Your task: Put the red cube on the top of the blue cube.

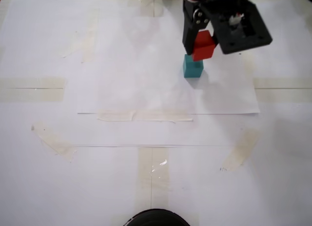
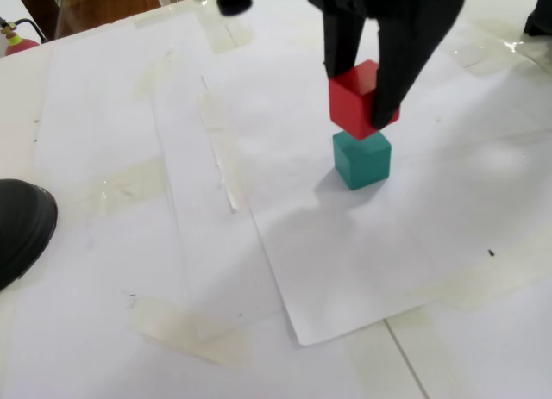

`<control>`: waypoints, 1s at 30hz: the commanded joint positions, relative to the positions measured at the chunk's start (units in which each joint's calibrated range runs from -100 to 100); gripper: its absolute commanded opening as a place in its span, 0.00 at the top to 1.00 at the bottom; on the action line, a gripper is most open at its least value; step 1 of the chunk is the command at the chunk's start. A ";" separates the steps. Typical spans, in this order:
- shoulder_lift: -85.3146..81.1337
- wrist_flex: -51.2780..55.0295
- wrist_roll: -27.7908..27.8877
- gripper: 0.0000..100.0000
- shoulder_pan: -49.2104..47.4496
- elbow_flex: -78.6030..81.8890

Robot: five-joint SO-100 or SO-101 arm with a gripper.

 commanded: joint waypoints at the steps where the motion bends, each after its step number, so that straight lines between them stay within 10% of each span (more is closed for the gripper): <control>1: 0.48 -1.45 0.34 0.88 0.73 -0.01; 30: 1.68 -7.56 0.63 0.81 1.11 6.34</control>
